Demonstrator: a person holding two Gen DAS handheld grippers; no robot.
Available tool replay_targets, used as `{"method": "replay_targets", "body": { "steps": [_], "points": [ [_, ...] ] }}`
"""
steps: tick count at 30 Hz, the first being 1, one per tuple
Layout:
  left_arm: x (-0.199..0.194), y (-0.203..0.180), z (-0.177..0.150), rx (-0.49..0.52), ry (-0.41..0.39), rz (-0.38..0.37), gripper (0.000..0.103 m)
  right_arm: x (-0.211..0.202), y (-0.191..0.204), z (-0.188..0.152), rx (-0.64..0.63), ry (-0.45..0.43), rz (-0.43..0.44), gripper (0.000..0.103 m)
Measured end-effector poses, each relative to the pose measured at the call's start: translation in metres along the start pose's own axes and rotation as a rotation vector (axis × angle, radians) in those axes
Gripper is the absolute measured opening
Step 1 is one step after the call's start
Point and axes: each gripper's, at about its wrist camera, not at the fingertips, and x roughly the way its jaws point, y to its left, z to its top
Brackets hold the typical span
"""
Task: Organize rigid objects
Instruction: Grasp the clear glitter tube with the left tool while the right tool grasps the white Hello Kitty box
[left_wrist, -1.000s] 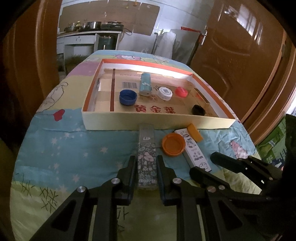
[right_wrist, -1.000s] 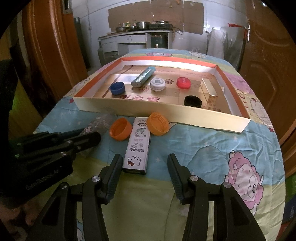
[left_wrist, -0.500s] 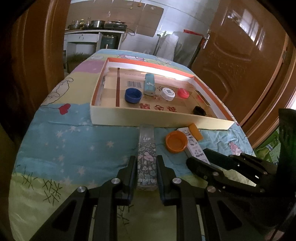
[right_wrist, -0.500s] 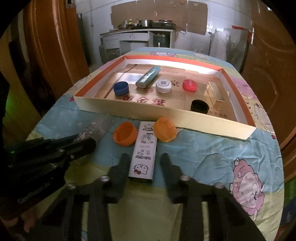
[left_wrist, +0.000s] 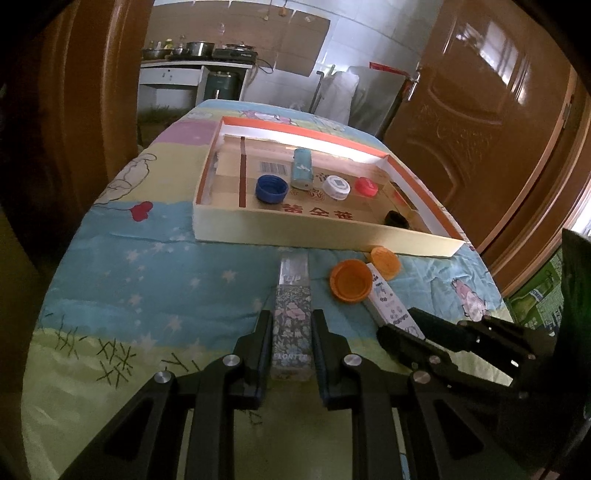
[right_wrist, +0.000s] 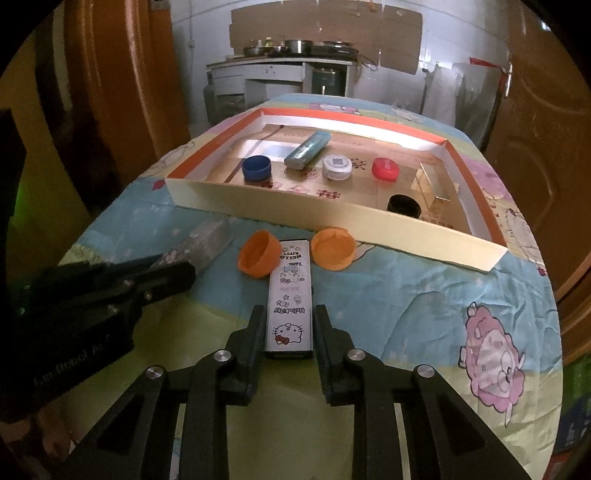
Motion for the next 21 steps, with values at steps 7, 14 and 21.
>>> {"method": "replay_targets", "body": {
  "steps": [7,14,21],
  "points": [
    [-0.012,-0.001,-0.001,0.002,-0.021,0.004,0.02,-0.013,0.001,-0.007,0.004,-0.013,0.005,0.026],
    [-0.026,-0.007,0.002,0.013,-0.05,0.001,0.02,-0.029,0.0,-0.006,0.009,-0.044,0.005,0.026],
    [-0.035,-0.011,0.003,0.019,-0.067,-0.003,0.02,-0.041,0.0,-0.009,0.015,-0.061,0.01,0.026]
  ]
}}
